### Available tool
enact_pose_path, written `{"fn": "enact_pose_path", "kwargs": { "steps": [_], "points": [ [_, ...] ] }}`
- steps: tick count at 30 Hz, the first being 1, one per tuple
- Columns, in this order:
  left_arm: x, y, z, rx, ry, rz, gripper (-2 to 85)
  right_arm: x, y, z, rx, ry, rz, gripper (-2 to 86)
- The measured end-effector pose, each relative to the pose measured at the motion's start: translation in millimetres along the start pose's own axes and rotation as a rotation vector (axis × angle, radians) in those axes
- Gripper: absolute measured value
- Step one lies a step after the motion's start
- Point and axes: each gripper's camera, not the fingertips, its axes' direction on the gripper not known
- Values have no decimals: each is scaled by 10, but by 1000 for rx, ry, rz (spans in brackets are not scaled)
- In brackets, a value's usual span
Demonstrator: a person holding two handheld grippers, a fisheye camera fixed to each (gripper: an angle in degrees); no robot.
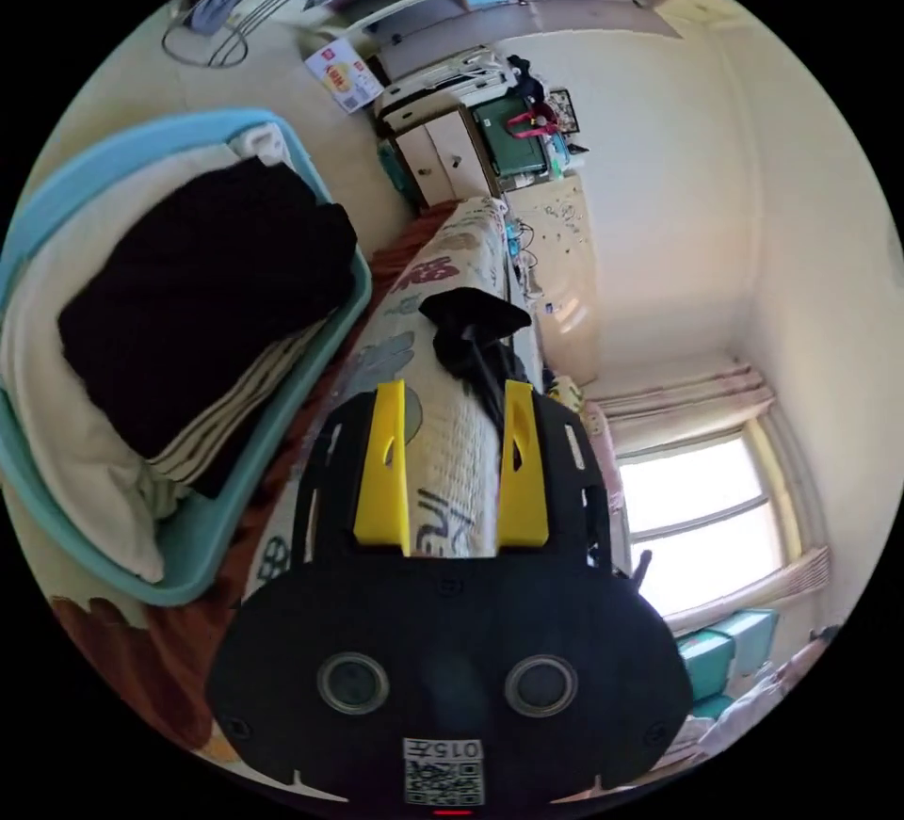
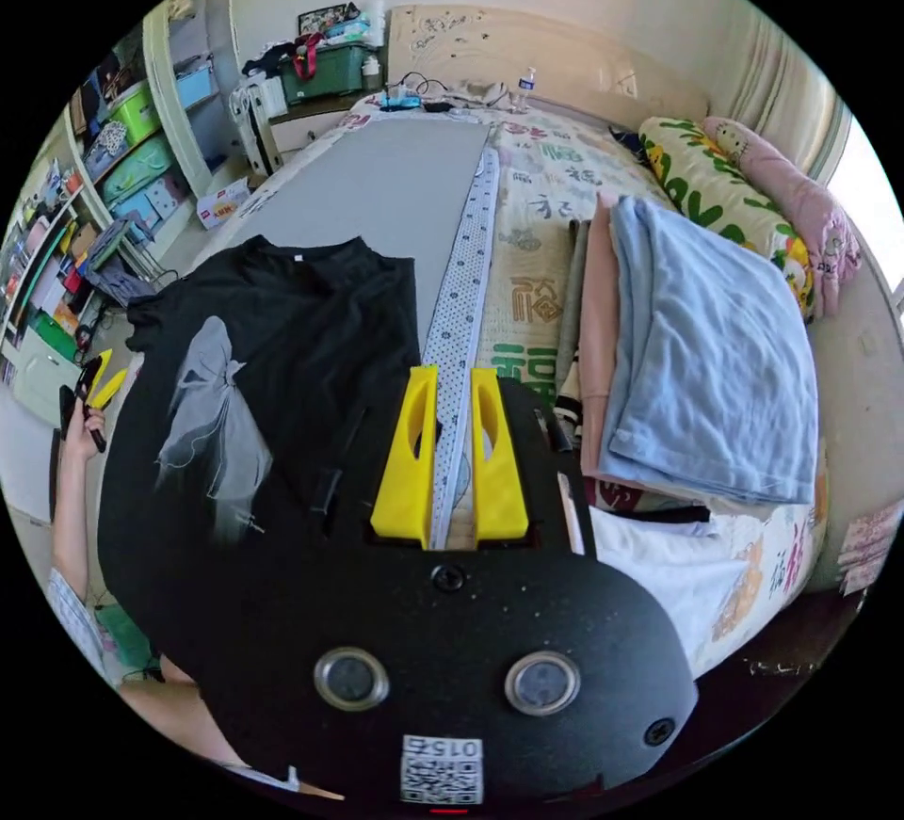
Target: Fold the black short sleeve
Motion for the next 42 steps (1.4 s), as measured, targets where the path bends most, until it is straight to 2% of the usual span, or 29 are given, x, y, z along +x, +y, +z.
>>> {"fn": "enact_pose_path", "kwargs": {
  "steps": [2, 6, 11, 14, 16, 21, 31, 36, 39, 42],
  "points": [
    [93, -53, 81, 17, 34, -9, 131, -384, -350, -191, 18, 23, -74, 60],
    [395, 14, -91, 145, 14, 36, 23, -1423, -1126, -467, 39, -2, -242, 54],
    [1169, 345, -151, 165, -32, 361, 2, -2531, -1847, -754, 63, -186, -414, 57],
    [1574, 602, 16, -10, 10, 538, -1, -3082, -2214, -986, 67, -268, -501, 68],
    [1924, 813, 280, -200, -10, 699, -2, -3401, -2454, -1165, 73, -297, -576, 77],
    [2239, 1326, 595, -338, -92, 869, -2, -3814, -2862, -1209, 28, -259, -663, 83],
    [2113, 1789, 780, -407, -154, 770, -2, -5086, -3208, -450, -186, -97, -949, 98],
    [1965, 1899, 710, -360, -138, 707, -2, -5192, -3365, -28, -256, -30, -912, 88],
    [1829, 1942, 722, -362, -103, 664, -3, -5011, -3502, -50, -280, -77, -841, 58],
    [1769, 2030, 664, -330, -85, 662, -3, -4522, -3720, -343, -183, -187, -693, 7]
  ]
}}
